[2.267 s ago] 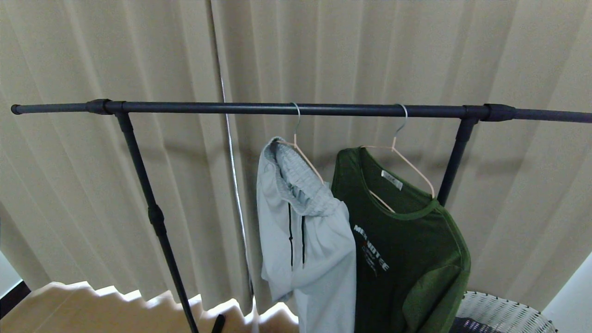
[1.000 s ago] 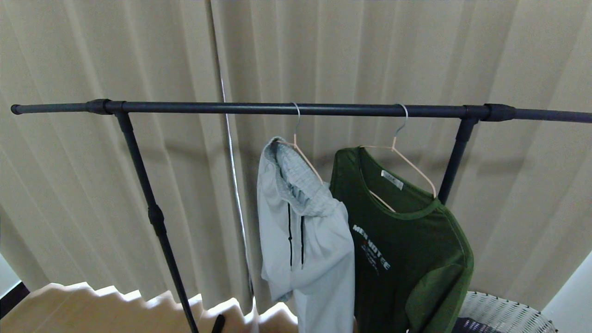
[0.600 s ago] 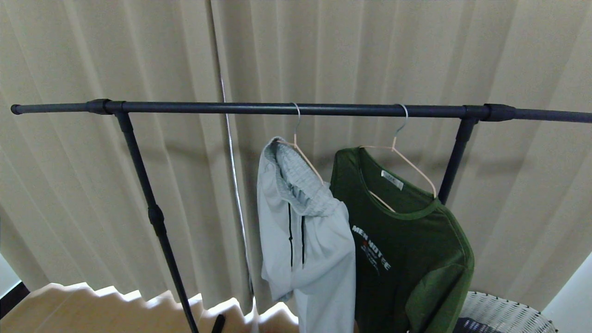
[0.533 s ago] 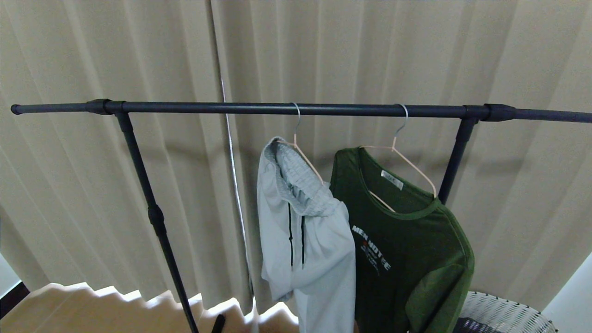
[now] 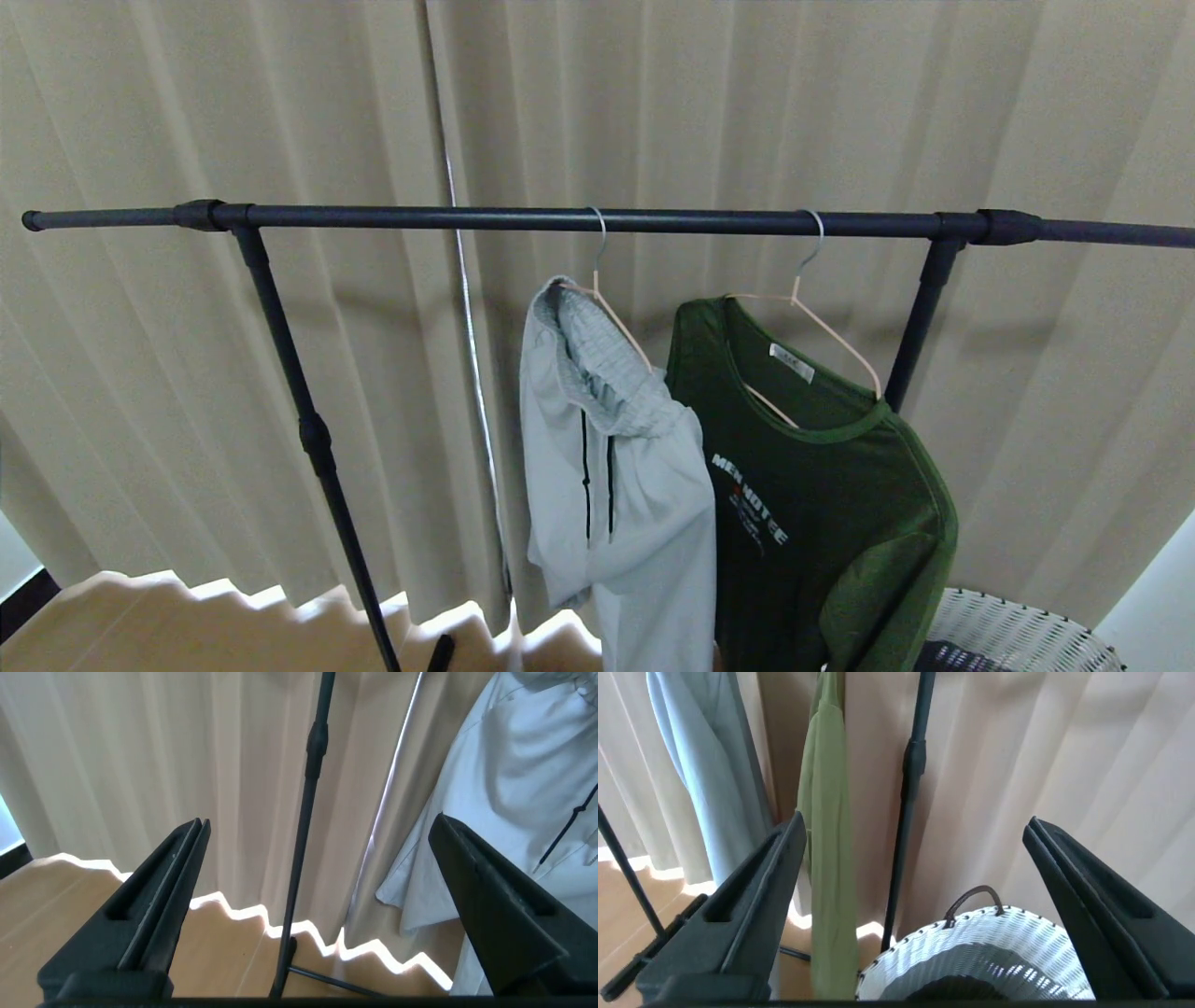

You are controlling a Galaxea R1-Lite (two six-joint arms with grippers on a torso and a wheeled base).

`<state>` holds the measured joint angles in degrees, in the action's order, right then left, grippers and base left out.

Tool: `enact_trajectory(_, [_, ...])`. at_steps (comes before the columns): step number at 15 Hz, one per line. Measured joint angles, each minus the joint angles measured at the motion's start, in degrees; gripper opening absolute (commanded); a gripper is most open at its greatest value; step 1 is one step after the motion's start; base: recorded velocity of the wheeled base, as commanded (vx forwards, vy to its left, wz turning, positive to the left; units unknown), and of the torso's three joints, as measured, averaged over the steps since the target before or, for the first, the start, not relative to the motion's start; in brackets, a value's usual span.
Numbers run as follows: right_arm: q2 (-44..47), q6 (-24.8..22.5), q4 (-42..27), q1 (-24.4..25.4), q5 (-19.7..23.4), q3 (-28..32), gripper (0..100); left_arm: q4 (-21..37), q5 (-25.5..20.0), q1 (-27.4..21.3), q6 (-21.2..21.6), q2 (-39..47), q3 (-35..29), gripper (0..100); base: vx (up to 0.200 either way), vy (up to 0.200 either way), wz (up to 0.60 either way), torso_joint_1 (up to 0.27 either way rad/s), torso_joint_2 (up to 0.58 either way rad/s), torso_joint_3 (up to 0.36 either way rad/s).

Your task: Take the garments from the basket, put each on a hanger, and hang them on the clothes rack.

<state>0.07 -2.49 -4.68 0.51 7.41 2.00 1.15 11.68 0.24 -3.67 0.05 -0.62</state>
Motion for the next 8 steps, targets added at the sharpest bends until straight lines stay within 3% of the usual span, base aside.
enact_trajectory(8, [0.0,1.1,0.01,0.0,-1.18,-0.13,100,-0.02,-0.02,0.0,0.01,-0.02,0.0,100,0.0,0.0,0.0,0.0,0.0,0.0])
